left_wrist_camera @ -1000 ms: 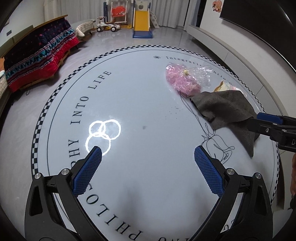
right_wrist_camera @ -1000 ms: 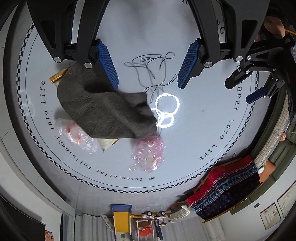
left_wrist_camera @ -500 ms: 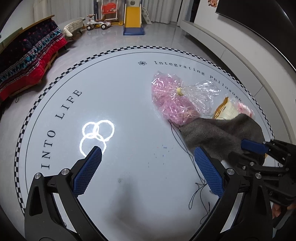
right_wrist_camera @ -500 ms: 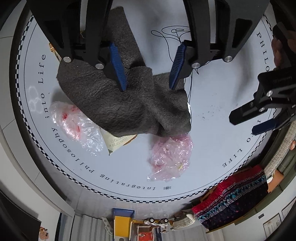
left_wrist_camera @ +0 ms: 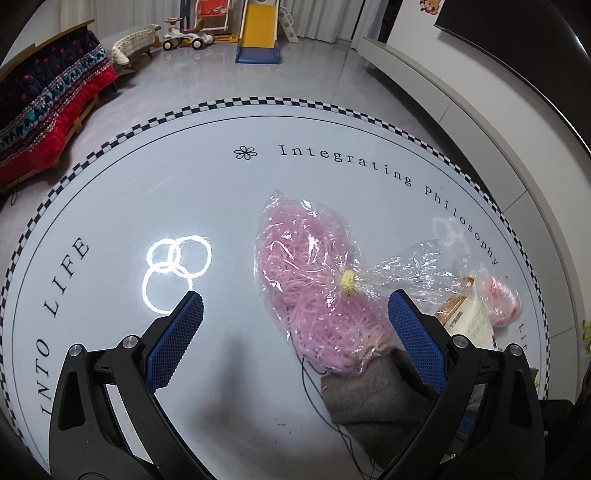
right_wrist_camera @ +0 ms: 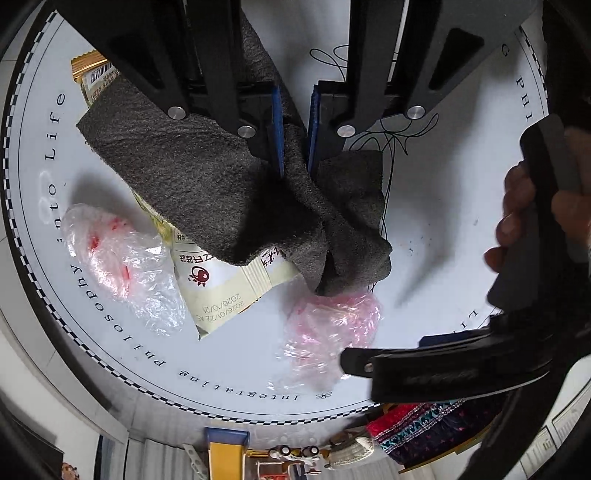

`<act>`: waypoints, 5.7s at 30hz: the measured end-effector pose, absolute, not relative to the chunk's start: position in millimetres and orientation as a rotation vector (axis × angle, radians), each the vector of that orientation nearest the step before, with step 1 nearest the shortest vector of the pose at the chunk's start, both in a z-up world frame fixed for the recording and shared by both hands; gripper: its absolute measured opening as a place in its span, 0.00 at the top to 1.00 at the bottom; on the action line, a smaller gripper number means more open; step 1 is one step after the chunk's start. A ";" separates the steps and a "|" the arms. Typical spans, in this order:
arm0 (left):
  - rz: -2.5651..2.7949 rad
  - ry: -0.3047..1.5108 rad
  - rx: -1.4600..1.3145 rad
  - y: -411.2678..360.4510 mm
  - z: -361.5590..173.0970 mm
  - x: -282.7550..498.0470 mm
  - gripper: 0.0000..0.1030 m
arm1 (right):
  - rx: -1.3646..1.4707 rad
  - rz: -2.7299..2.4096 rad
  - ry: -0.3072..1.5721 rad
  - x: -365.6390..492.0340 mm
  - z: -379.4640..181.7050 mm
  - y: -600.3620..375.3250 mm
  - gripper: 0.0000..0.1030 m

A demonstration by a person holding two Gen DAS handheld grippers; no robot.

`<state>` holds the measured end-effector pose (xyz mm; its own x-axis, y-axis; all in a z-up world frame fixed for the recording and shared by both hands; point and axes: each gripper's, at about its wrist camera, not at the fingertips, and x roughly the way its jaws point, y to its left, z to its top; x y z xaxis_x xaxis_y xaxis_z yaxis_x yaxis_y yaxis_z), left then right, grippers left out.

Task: Collect trash

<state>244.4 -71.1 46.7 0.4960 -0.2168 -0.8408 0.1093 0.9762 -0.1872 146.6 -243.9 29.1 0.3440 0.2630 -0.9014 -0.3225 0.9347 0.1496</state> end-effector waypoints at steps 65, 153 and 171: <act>0.165 0.838 -0.215 193.1 123.9 -119.0 0.61 | -0.046 0.694 1.010 -50.9 163.9 -17.9 0.93; -0.004 0.969 -0.083 30.7 109.3 -25.2 0.06 | 0.111 0.434 1.025 7.8 138.2 -190.2 0.27; -0.190 1.056 -0.100 -133.9 80.1 85.1 0.06 | 0.176 0.198 1.050 97.4 104.3 -353.2 0.27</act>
